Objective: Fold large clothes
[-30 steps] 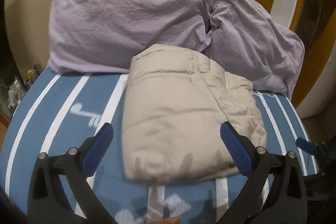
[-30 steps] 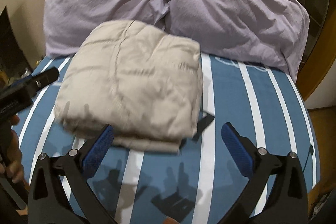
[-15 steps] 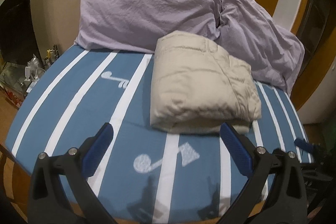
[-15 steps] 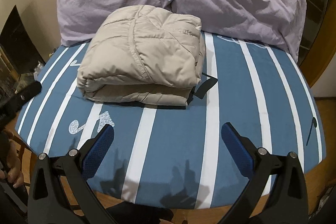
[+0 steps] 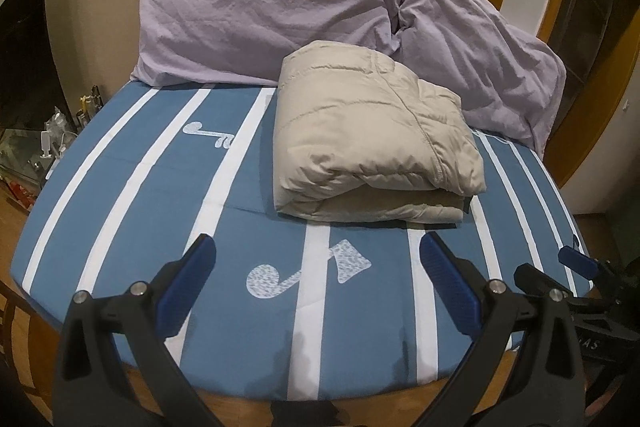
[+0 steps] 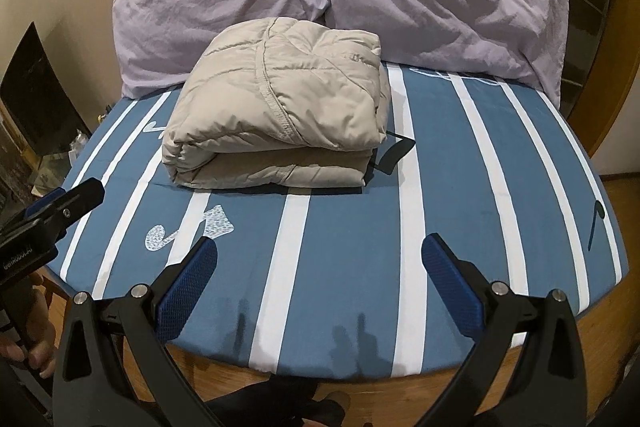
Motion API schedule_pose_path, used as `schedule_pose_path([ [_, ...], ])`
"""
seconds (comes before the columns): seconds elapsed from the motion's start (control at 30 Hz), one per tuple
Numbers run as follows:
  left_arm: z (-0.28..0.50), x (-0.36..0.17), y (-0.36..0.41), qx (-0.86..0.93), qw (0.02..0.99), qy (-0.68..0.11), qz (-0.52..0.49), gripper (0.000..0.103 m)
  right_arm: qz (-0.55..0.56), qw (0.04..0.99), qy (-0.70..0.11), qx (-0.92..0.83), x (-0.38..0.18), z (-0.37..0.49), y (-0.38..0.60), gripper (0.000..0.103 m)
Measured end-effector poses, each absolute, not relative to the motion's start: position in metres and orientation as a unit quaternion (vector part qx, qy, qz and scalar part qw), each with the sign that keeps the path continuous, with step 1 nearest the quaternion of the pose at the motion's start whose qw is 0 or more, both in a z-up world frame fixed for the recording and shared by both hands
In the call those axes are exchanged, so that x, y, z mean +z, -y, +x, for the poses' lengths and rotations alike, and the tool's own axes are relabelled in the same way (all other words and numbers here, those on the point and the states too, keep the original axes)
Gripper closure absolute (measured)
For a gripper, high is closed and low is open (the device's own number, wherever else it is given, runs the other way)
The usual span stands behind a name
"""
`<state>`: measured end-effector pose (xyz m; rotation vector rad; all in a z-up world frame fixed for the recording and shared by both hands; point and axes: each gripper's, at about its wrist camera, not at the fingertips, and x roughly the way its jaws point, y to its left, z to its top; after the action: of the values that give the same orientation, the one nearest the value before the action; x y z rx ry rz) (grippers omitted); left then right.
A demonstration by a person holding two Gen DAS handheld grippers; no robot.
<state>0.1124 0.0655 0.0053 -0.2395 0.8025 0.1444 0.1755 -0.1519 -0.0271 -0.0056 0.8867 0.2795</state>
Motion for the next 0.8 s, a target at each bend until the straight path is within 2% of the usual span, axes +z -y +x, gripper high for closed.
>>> schedule_pose_path([
  [0.8,0.1035,0.0023,-0.0562,0.039,0.913,-0.386,-0.126,0.002,0.008,0.900,-0.413,0.137,-0.0238,0.1682,0.1500,0.001],
])
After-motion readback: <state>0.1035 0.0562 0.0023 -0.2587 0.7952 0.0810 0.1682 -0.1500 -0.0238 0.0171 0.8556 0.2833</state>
